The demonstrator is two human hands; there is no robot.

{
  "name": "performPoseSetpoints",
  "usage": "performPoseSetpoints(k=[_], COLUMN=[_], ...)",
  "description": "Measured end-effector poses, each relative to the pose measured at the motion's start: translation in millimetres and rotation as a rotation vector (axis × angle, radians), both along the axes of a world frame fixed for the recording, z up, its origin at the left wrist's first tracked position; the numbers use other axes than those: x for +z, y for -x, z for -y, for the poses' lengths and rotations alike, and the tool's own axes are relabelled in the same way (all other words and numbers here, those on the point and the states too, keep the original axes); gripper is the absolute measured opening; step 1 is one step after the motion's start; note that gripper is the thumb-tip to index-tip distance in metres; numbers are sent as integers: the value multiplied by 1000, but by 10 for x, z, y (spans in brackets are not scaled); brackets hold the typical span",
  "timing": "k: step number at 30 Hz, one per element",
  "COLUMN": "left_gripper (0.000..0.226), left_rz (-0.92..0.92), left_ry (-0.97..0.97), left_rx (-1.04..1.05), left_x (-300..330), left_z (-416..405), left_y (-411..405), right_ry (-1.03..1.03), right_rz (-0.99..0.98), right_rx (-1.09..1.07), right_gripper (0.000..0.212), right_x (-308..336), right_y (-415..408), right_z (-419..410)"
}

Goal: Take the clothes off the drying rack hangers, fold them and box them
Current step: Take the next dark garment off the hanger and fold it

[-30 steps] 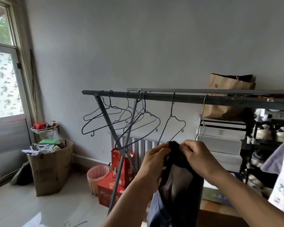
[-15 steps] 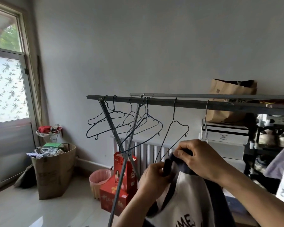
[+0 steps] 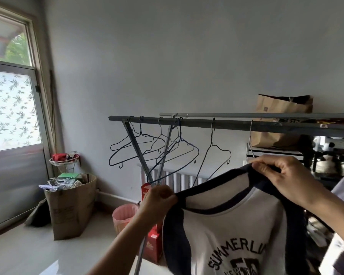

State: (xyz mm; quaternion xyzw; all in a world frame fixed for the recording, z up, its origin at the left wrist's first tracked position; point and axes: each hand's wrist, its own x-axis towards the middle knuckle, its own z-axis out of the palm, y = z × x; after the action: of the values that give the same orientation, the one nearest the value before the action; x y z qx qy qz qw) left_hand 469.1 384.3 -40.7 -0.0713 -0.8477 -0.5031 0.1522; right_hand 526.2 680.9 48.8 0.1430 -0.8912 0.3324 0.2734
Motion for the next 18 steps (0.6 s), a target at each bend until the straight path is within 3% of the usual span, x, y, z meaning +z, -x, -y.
performPoseSetpoints(k=[2, 4, 6, 9, 14, 18], left_gripper=[23, 20, 20, 19, 22, 19], left_rz=[53, 72, 37, -54, -146, -95], left_ry=[-333, -429, -412, -328, -115, -217], left_rx=[-165, -258, -278, -231, -151, -135], left_x=[122, 211, 266, 306, 388, 425], left_z=[25, 23, -1, -24, 72, 83], left_y=[-113, -213, -249, -191, -75, -49], right_ry=[22, 68, 220, 353, 264, 257], right_rz=[-51, -80, -60, -30, -56, -13], right_rx=[-61, -108, -45, 10, 45, 102], right_gripper=[54, 47, 28, 26, 28, 23], right_x=[-57, -83, -103, -164, -240, -202], right_y=[31, 56, 86, 113, 136, 107], right_z=[-84, -72, -30, -9, -69, -47])
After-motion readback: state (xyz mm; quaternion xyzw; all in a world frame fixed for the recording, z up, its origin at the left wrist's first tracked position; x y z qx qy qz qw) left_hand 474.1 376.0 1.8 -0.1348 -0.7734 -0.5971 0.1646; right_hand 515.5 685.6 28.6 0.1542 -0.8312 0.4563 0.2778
